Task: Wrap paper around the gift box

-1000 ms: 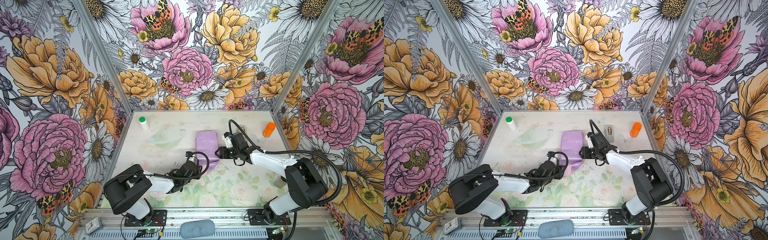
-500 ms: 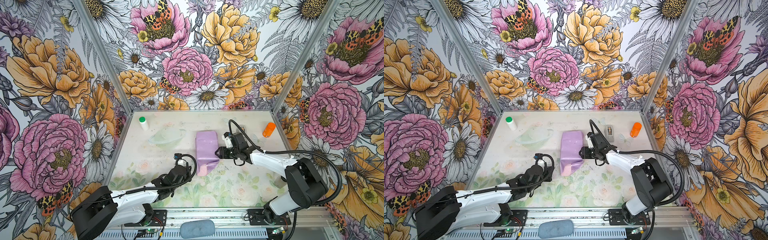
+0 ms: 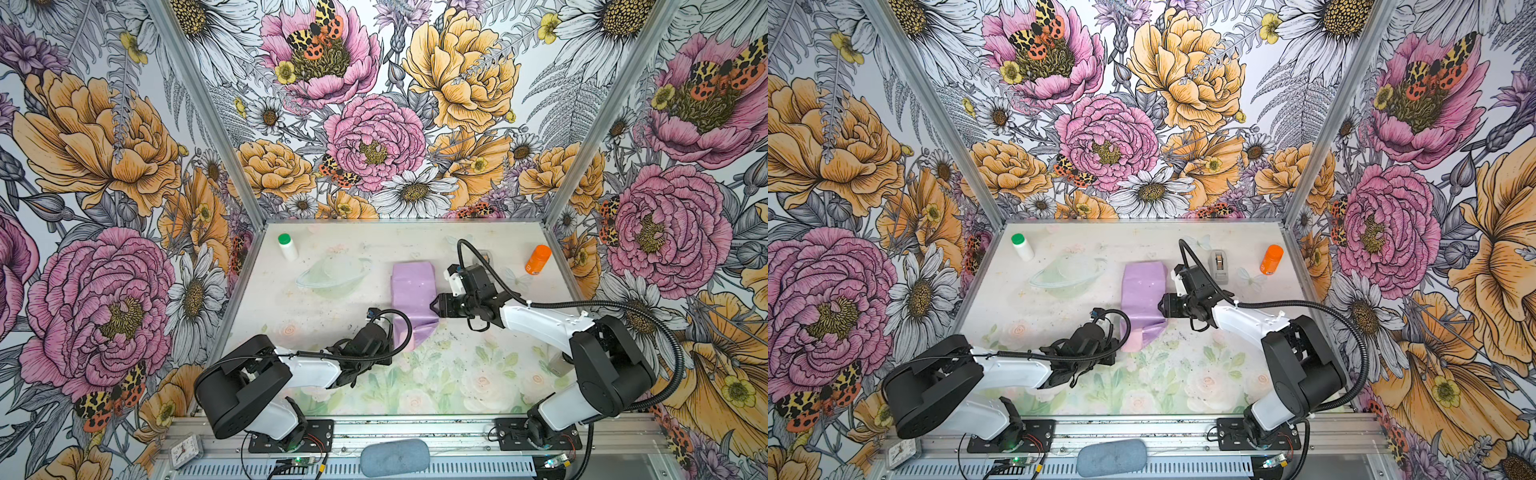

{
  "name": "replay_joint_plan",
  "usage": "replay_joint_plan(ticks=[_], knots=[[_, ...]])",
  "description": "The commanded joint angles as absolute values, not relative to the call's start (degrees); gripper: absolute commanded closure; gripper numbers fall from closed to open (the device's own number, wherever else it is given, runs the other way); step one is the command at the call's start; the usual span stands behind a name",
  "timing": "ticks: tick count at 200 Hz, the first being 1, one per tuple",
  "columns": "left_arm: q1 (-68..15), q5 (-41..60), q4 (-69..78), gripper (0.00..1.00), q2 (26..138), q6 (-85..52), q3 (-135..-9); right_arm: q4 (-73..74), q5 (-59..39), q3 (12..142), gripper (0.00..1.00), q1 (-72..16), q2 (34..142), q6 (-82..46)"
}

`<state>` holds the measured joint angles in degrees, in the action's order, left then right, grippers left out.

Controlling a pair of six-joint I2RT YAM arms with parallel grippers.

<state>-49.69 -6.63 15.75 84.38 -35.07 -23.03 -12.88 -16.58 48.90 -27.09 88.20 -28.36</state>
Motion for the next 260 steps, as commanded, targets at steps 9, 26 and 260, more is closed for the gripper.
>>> replay_joint_plan(ticks=[9,26,260], knots=[[-49.54,-2.21,21.12,1.0,86.95,-32.44,-26.22,-15.04,-16.43,47.8,0.43,-27.69,87.53,-27.31],[-49.49,-1.59,21.83,1.0,88.11,-31.77,-27.45,-15.05,-16.44,47.71,0.44,-27.74,87.41,-27.31],[-49.11,-6.13,32.17,0.94,101.87,-33.2,-30.46,-15.11,-14.72,46.42,0.42,-28.31,82.49,-28.17]])
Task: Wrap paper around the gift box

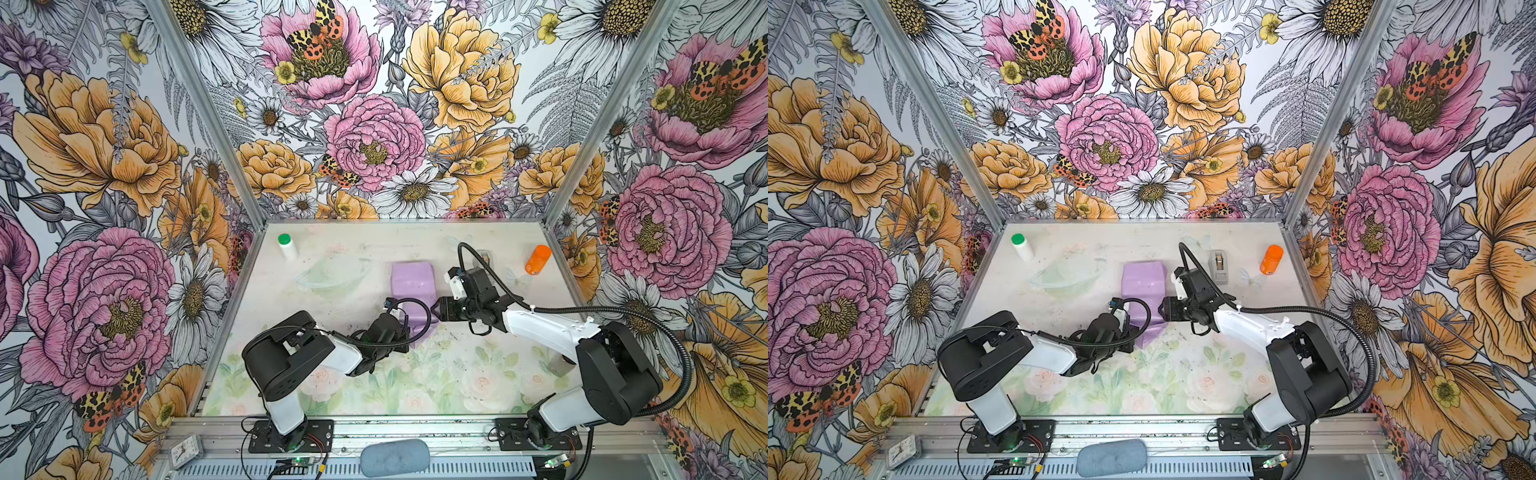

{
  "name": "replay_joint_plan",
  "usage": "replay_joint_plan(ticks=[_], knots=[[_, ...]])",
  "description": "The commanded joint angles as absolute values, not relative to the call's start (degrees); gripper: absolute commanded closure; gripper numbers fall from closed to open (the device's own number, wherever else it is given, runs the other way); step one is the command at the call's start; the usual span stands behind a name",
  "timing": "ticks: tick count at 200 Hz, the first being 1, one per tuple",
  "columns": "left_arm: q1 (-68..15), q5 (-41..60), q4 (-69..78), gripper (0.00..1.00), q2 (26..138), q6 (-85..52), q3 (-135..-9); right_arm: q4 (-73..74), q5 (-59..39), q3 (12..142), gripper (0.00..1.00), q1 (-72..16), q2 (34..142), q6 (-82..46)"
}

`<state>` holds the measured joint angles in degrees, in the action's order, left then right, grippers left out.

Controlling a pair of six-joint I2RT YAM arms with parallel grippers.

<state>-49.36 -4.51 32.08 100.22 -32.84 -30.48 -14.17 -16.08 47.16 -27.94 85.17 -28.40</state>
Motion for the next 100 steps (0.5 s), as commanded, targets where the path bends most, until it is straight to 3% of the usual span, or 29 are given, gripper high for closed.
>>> replay_joint_plan(ticks=[1,45,100], knots=[[-49.16,-6.19,32.17,0.94,101.87,-33.17,-30.43,-15.16,-14.7,46.37,0.42,-28.3,82.33,-28.19],[-49.21,-6.33,32.17,0.94,99.76,-33.2,-29.15,-15.16,-12.39,42.58,0.46,-28.43,71.71,-30.69],[-49.4,-5.57,32.17,0.9,95.81,-33.75,-27.95,-11.31,-10.63,33.93,0.59,-33.99,59.08,-38.95]])
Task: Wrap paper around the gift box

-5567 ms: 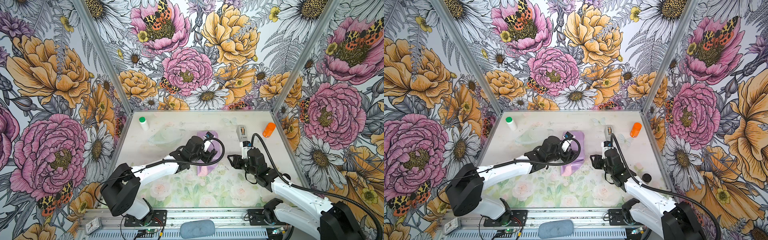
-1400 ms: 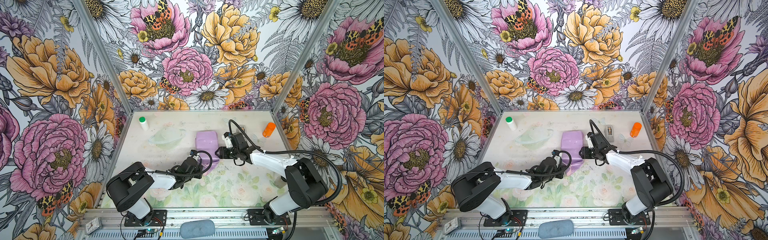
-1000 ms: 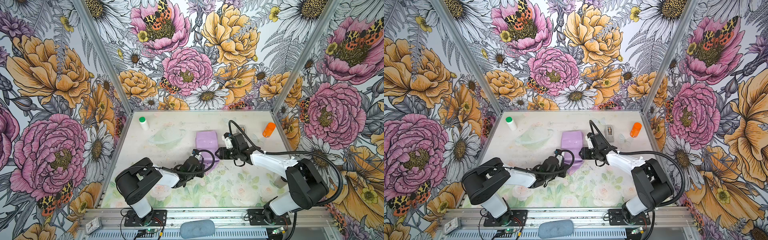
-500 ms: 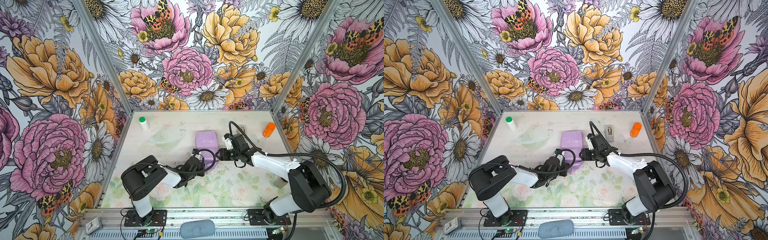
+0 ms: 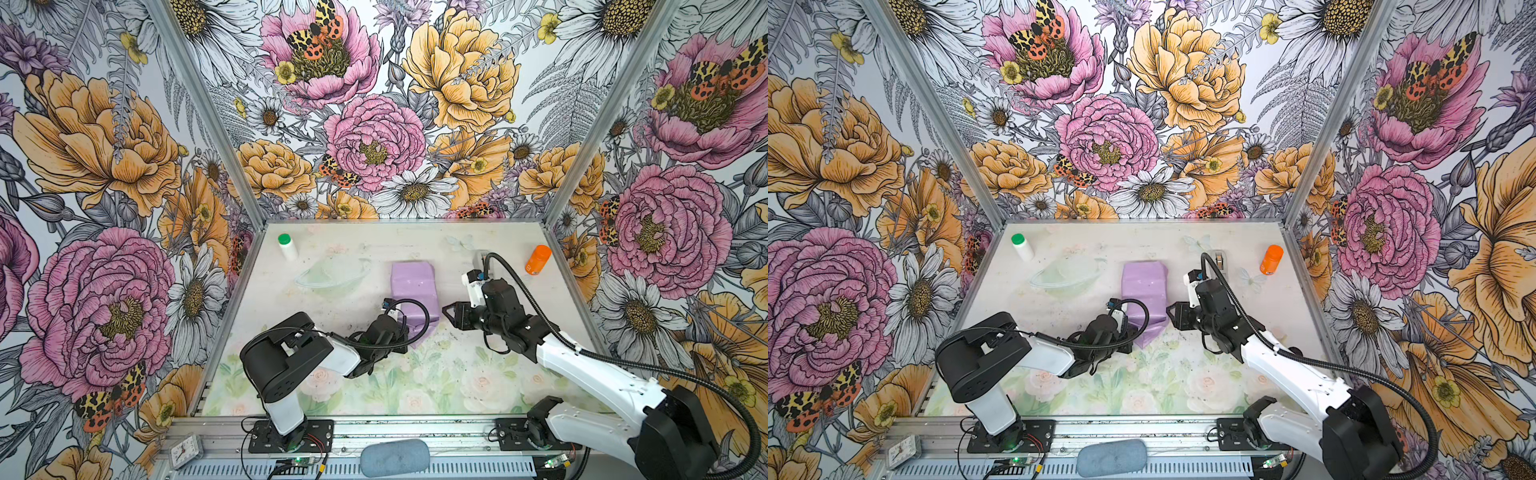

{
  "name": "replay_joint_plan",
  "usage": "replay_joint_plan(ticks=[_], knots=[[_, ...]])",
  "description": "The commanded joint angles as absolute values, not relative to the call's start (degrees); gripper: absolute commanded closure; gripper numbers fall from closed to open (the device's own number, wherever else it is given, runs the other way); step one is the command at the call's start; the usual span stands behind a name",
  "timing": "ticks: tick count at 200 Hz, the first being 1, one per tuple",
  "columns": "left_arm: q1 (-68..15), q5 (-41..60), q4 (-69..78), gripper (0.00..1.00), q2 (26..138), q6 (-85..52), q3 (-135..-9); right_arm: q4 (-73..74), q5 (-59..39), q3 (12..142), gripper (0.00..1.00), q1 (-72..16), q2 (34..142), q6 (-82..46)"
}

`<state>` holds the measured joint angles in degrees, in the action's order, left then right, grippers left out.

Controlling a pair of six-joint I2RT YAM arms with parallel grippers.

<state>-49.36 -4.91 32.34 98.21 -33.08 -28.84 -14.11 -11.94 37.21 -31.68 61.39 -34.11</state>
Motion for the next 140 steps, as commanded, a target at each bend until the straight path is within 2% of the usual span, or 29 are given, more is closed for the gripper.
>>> replay_joint_plan(ticks=[1,36,62,113,140], knots=[[-49.35,-5.55,32.17,0.9,95.76,-33.75,-27.95,-11.19,-10.63,33.84,0.59,-34.09,58.94,-39.08],[-48.97,-4.93,33.18,0.9,96.38,-33.66,-27.87,-0.84,-9.81,27.0,0.73,-38.37,58.31,-47.35],[-48.83,-3.8,34.53,0.9,97.6,-34.06,-27.86,8.61,-7.75,22.52,0.76,-41.3,60.55,-53.31],[-47.91,-3.61,35.75,0.9,99.39,-34.86,-27.57,13.54,-6.25,22.21,0.77,-43.32,69.08,-55.15],[-47.38,-3.86,37.21,0.9,100.44,-35.59,-26.75,11.85,-5.92,23.82,0.68,-43.18,71.05,-54.29]])
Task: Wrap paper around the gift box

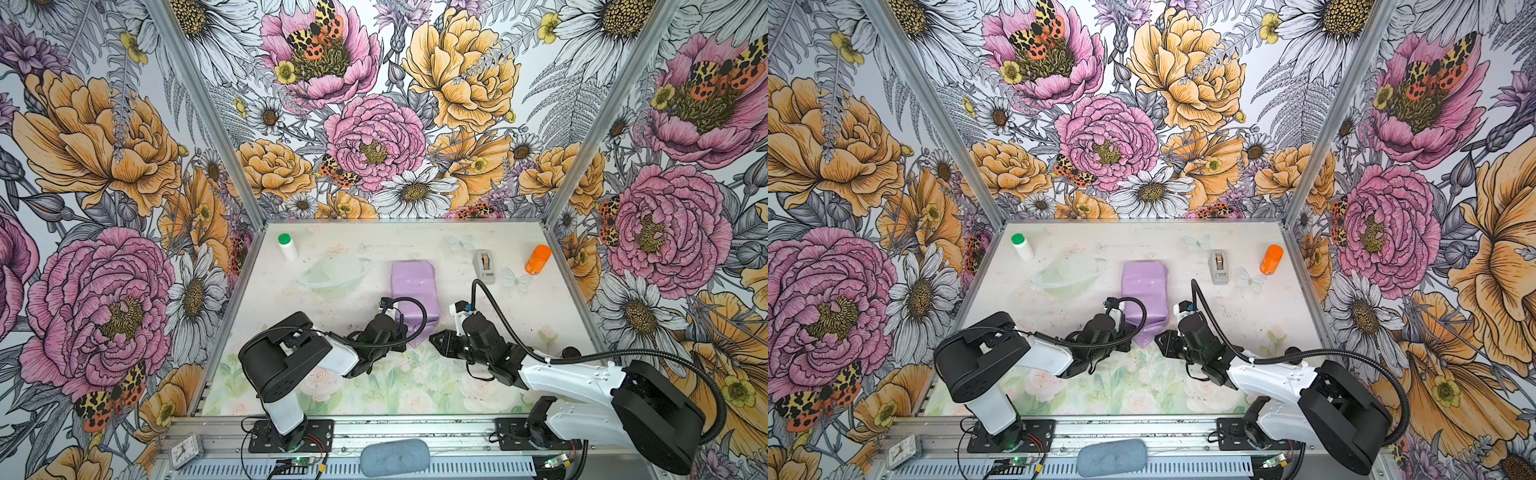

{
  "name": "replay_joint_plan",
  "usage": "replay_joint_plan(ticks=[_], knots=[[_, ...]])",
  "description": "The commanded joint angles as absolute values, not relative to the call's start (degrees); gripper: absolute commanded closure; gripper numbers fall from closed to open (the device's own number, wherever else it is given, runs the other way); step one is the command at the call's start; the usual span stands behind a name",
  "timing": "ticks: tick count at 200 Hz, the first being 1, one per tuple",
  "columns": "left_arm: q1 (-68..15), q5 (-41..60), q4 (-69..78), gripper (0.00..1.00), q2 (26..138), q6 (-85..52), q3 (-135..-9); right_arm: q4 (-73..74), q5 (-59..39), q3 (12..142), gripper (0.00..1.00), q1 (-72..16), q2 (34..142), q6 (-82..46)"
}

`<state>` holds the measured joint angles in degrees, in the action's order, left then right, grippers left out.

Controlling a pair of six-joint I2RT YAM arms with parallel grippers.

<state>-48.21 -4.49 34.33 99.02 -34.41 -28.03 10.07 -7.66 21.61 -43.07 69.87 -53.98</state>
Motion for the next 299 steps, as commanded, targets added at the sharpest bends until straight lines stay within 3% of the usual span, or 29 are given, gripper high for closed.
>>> replay_joint_plan(ticks=[1,76,117,193,234,299], knots=[[-47.38,-3.82,37.24,0.9,100.5,-35.59,-26.73,11.73,-5.95,23.91,0.68,-43.17,71.08,-54.3],[-47.37,-4.06,36.65,0.9,99.76,-35.02,-26.29,-4.89,-5.32,33.0,0.49,-35.35,68.63,-46.35],[-47.38,-4.05,36.04,0.9,99.36,-34.57,-26.37,-9.54,-8.0,40.54,0.45,-30.74,75.61,-39.78],[-47.4,-4.88,34.63,0.9,99.18,-34.27,-26.42,-9.51,-11.35,48.26,0.49,-29.18,88.07,-34.46],[-47.11,-6.59,32.62,0.9,97.49,-34.79,-25.76,-9.96,-10.46,46.26,0.57,-28.77,90.07,-34.02],[-49.58,-4.62,31.81,0.9,100.65,-33.39,-29.89,-9.93,-10.9,45.09,0.59,-28.87,88.99,-33.96]])
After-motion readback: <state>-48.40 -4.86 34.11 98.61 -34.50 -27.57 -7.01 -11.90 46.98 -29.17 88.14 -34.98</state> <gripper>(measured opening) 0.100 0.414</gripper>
